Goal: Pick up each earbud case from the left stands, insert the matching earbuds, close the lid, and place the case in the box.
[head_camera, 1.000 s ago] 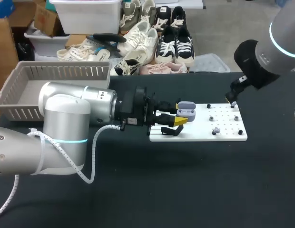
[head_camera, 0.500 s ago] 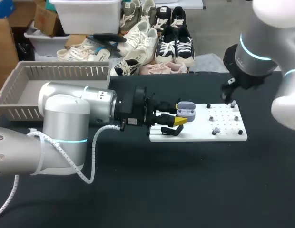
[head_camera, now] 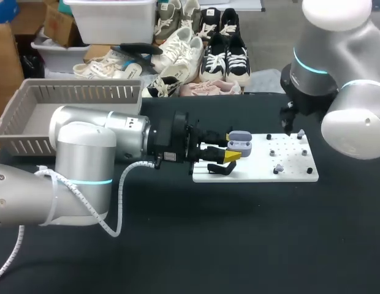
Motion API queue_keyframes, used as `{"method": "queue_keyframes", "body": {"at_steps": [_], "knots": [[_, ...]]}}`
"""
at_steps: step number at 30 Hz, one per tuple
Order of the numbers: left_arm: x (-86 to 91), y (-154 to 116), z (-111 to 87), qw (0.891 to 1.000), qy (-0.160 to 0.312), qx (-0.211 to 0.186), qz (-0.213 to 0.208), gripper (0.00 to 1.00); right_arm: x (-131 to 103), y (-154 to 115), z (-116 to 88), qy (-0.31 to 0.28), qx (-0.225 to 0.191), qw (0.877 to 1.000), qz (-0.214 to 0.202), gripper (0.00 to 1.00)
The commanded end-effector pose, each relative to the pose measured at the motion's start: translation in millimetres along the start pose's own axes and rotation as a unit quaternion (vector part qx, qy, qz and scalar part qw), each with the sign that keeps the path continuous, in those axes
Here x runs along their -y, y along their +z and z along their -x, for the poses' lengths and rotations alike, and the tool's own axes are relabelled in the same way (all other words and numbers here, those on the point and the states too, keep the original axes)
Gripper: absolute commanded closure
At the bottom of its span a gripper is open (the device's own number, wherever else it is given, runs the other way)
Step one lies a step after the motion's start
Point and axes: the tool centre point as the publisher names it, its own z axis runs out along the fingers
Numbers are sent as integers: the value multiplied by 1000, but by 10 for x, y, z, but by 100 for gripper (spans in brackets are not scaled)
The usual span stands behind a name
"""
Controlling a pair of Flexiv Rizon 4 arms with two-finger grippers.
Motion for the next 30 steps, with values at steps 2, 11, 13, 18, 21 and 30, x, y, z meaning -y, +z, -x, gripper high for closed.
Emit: {"method": "queue_keyframes", "body": {"at_steps": [2,11,13,18,21,30], "knots": [[14,-4,-3,1000,1,1,2,100,-18,59,24,4,-16,1000,0,29],[14,-4,-3,1000,1,1,2,100,6,162,-1,14,-30,999,4,35],[14,-4,-3,1000,1,1,2,100,15,193,2,16,-33,999,5,38],[14,-4,-3,1000,1,1,2,100,25,250,18,20,-38,999,7,46],[14,-4,-3,1000,1,1,2,100,32,300,19,28,-42,999,17,50],[14,-4,-3,1000,1,1,2,100,79,413,39,36,-45,998,25,52]]}}
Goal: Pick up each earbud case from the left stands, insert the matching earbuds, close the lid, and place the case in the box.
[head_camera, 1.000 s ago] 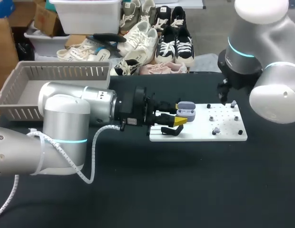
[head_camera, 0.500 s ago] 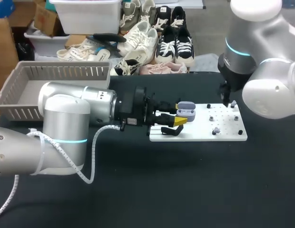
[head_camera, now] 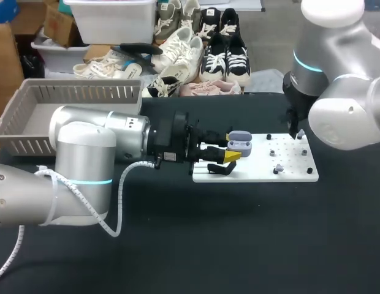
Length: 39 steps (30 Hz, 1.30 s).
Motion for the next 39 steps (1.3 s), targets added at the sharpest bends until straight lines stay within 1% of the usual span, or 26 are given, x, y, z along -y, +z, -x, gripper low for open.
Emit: {"method": "queue_keyframes", "body": {"at_steps": [1,21,39], "knots": [[13,-4,-2,1000,1,1,2,100,20,41,46,2,-3,1000,2,52],[13,-4,-2,1000,1,1,2,100,49,134,73,-3,-7,1000,-8,56],[13,-4,-2,1000,1,1,2,100,47,177,82,-7,-11,1000,-13,62]]}}
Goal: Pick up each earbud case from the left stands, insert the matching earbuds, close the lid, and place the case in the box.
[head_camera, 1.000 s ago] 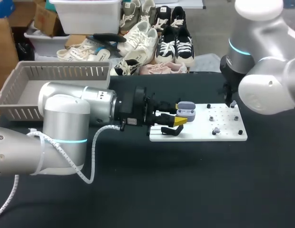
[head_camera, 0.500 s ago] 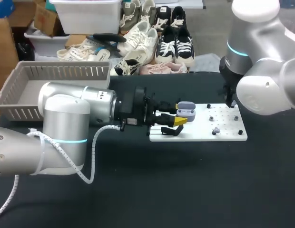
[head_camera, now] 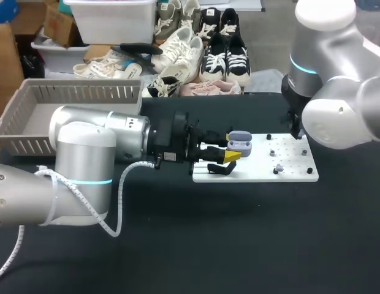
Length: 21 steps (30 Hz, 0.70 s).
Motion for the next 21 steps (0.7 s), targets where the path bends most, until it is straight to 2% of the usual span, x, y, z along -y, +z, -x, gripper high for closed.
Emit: {"method": "queue_keyframes", "body": {"at_steps": [1,21], "knots": [[13,-4,-3,1000,1,1,2,100,-8,8,11,0,-2,1000,-2,64],[13,-4,-3,1000,1,1,2,100,-16,56,9,-1,-5,1000,-9,68]]}}
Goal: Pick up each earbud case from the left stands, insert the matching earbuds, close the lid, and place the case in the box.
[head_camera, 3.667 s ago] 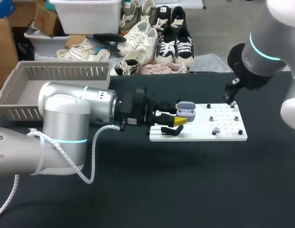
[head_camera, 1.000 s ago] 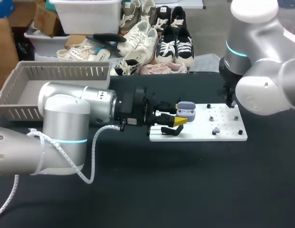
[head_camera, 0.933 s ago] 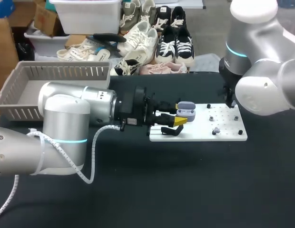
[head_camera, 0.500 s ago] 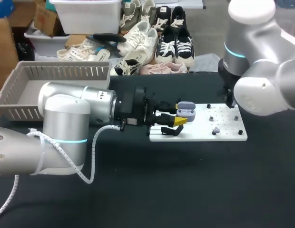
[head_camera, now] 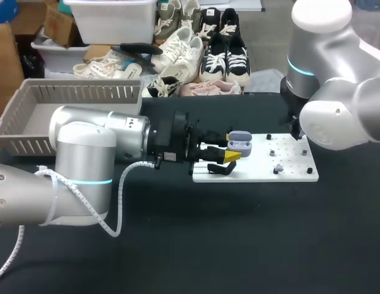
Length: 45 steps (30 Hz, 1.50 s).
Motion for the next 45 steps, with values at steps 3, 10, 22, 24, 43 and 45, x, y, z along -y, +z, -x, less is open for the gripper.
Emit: {"method": "queue_keyframes", "body": {"at_steps": [3,10,22,24,43,45], "knots": [[13,-4,-2,1000,1,1,2,100,-15,17,12,1,-1,1000,-6,72],[13,-4,-2,1000,1,1,2,100,-21,40,13,-1,-4,1000,-7,85],[13,-4,-2,1000,1,1,2,100,-14,45,-9,-1,-8,1000,-9,100],[13,-4,-2,1000,1,1,2,100,-9,39,-16,-1,-7,1000,-9,100],[13,-4,-2,1000,1,1,2,100,-9,-181,-135,3,2,1000,-9,100],[13,-4,-2,1000,1,1,2,100,-11,-227,-163,5,6,1000,-9,100]]}}
